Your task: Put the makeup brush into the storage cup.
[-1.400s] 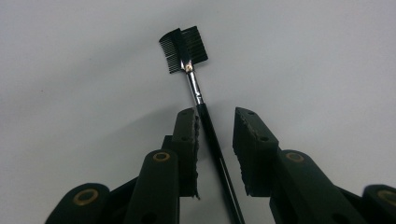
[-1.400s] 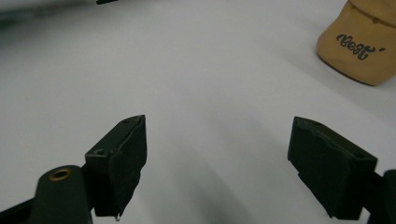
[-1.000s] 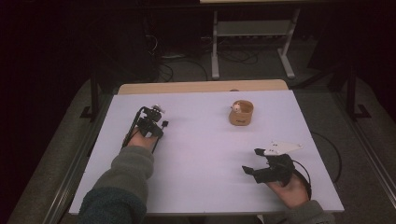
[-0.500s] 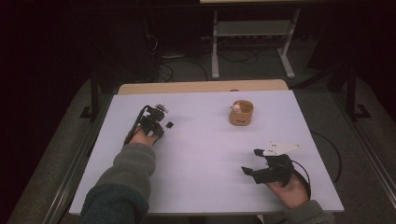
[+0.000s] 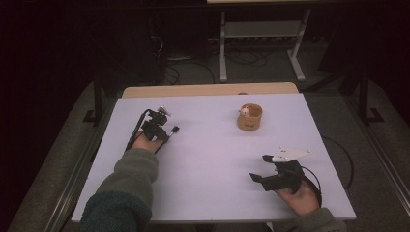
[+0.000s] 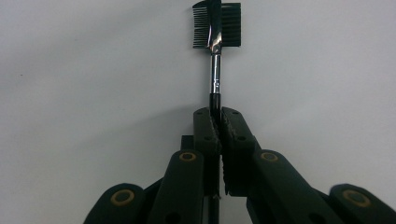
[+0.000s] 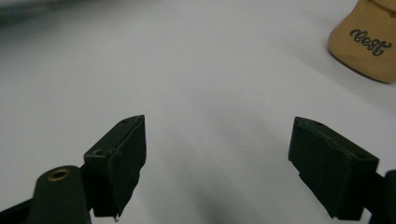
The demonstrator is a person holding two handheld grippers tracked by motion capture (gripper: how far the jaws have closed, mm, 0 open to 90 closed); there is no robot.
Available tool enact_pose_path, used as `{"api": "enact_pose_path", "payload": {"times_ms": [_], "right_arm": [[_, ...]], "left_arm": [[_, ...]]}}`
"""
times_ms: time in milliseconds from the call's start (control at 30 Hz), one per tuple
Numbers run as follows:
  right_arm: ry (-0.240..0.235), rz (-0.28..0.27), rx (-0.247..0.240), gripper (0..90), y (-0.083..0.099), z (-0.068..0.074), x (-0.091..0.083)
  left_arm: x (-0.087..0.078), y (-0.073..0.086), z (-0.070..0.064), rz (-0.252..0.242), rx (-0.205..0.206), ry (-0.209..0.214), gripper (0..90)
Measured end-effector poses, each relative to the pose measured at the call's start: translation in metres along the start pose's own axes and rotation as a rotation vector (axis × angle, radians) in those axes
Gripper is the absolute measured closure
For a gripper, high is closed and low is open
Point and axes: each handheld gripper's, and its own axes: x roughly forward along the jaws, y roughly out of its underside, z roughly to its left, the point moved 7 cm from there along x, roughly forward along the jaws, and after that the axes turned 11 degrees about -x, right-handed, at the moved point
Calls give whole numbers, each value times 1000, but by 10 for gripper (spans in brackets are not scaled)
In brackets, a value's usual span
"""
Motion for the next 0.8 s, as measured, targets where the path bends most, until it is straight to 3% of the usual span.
{"api": "enact_pose_path", "payload": {"times_ms": [233, 300, 333, 433, 800], "right_arm": [[-4, 8, 4, 183, 0, 1, 1], [-5, 8, 5, 184, 0, 1, 2], [-5, 8, 5, 184, 0, 1, 2], [-6, 15, 3, 188, 1, 2, 3], [-8, 19, 5, 191, 0, 4, 4]], "left_arm": [[-14, -1, -6, -68, -6, 71, 859], [-20, -1, -10, -99, -11, 124, 859], [-20, -1, -10, -99, -11, 124, 859], [-27, 1, -19, -140, 12, 175, 859], [-42, 10, -33, -219, 27, 268, 859]]}}
